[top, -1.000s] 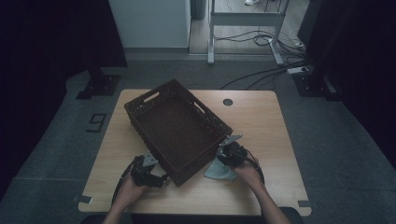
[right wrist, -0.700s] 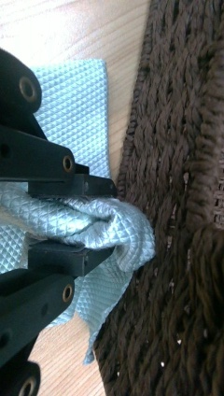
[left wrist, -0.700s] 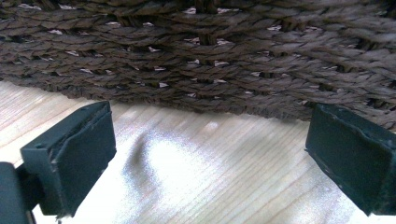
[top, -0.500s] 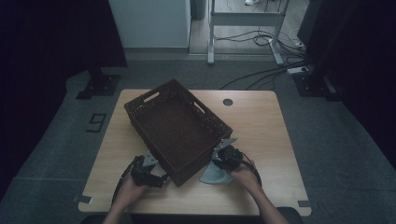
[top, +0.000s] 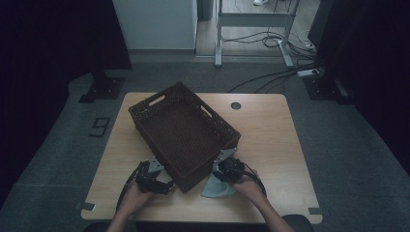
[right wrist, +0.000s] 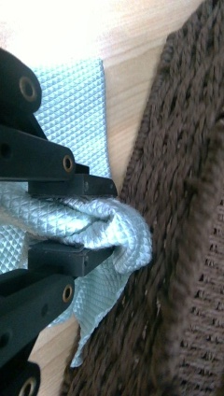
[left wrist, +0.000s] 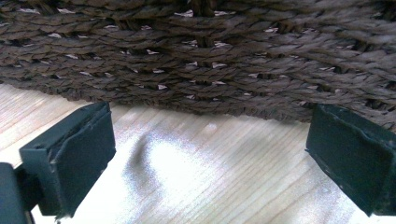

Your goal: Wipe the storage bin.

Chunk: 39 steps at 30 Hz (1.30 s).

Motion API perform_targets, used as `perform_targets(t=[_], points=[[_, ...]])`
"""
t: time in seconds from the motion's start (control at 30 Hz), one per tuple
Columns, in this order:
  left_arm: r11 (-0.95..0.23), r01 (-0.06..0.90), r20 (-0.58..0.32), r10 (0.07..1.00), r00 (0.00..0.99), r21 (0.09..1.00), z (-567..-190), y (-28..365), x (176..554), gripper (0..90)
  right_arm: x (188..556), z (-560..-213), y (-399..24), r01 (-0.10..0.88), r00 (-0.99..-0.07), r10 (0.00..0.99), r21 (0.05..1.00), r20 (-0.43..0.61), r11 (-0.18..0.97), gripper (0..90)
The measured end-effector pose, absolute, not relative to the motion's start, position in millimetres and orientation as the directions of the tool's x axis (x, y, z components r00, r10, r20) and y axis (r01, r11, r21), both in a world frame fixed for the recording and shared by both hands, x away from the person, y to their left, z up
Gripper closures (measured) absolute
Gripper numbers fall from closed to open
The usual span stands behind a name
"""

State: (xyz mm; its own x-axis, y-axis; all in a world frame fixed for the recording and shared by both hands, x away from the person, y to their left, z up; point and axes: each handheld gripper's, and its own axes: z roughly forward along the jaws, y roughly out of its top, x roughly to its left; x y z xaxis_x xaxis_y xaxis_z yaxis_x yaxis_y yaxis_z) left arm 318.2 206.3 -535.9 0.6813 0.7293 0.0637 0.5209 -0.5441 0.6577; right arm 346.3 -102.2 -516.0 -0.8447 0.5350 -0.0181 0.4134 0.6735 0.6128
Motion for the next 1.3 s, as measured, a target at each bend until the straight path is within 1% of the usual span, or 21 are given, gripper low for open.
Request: perform_targets(t=[0.2,0.27,0.37,0.43,0.5,0.73,0.93,1.03,1.3], points=[[-0.545,0.518,0.062,0.725,0.685,0.659,-535.8,205.8,318.1,0.8,340.6,-516.0,-97.7,0.397,-0.860,0.509,0.614,-0.010,0.682,70.9],[-0.543,0.517,0.058,0.724,0.687,0.662,-536.1,205.2,317.9,0.6,337.8,-515.8,-93.4,0.387,-0.874,0.485,0.624,0.015,0.678,70.9],[-0.547,0.515,0.054,0.719,0.693,0.661,-536.8,203.0,317.2,0.1,332.0,-516.0,-83.1,0.353,-0.890,0.456,0.617,-0.010,0.703,70.8],[-0.553,0.508,0.066,0.717,0.694,0.660,-536.6,202.0,316.8,0.0,327.9,-517.0,-76.9,0.340,-0.902,0.432,0.618,0.001,0.709,70.8],[-0.550,0.511,0.061,0.717,0.694,0.661,-536.7,202.3,316.8,0.0,324.3,-517.2,-72.0,0.324,-0.908,0.418,0.614,-0.011,0.720,70.7],[-0.549,0.510,0.061,0.718,0.694,0.662,-536.7,202.1,316.9,0.0,312.7,-516.9,-56.1,0.285,-0.933,0.360,0.622,0.006,0.729,70.6],[-0.549,0.510,0.060,0.717,0.694,0.662,-536.7,202.2,317.0,0.0,304.4,-516.7,-45.1,0.258,-0.947,0.321,0.630,0.015,0.732,70.4],[-0.550,0.510,0.063,0.718,0.693,0.661,-536.7,202.3,316.9,0.0,301.0,-516.9,-40.0,0.241,-0.951,0.310,0.625,-0.001,0.743,70.3],[-0.549,0.512,0.057,0.717,0.695,0.661,-536.8,202.6,317.2,0.0,294.3,-516.2,-32.2,0.220,-0.960,0.279,0.634,0.007,0.741,70.3]])
